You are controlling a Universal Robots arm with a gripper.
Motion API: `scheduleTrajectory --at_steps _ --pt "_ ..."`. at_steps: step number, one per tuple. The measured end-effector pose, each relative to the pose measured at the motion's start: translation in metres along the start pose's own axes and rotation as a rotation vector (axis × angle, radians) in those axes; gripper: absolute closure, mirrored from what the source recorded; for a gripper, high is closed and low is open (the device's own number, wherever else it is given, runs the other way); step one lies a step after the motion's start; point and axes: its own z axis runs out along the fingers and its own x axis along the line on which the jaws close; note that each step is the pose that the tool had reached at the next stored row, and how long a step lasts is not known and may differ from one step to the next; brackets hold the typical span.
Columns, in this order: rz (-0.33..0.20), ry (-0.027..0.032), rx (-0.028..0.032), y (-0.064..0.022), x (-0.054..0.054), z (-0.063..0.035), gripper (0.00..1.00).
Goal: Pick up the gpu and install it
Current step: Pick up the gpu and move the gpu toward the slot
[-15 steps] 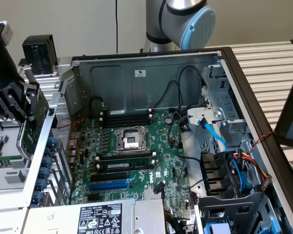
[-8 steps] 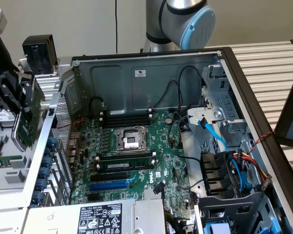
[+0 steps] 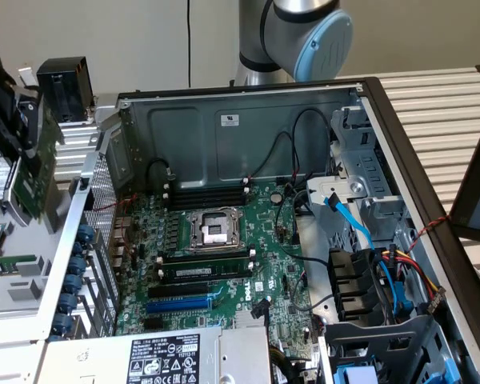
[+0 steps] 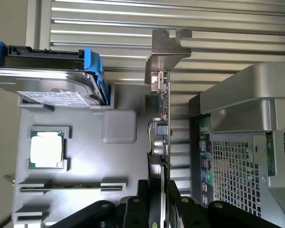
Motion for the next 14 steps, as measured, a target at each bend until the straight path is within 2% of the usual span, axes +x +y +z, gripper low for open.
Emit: scheduleTrajectory --at_steps 7,14 --pt "0.000 0.0003 0.0000 0.0030 -0.004 -0.0313 0.73" --pt "0.001 0.0055 0.0002 0.0022 -0.017 -0.0624 0.73"
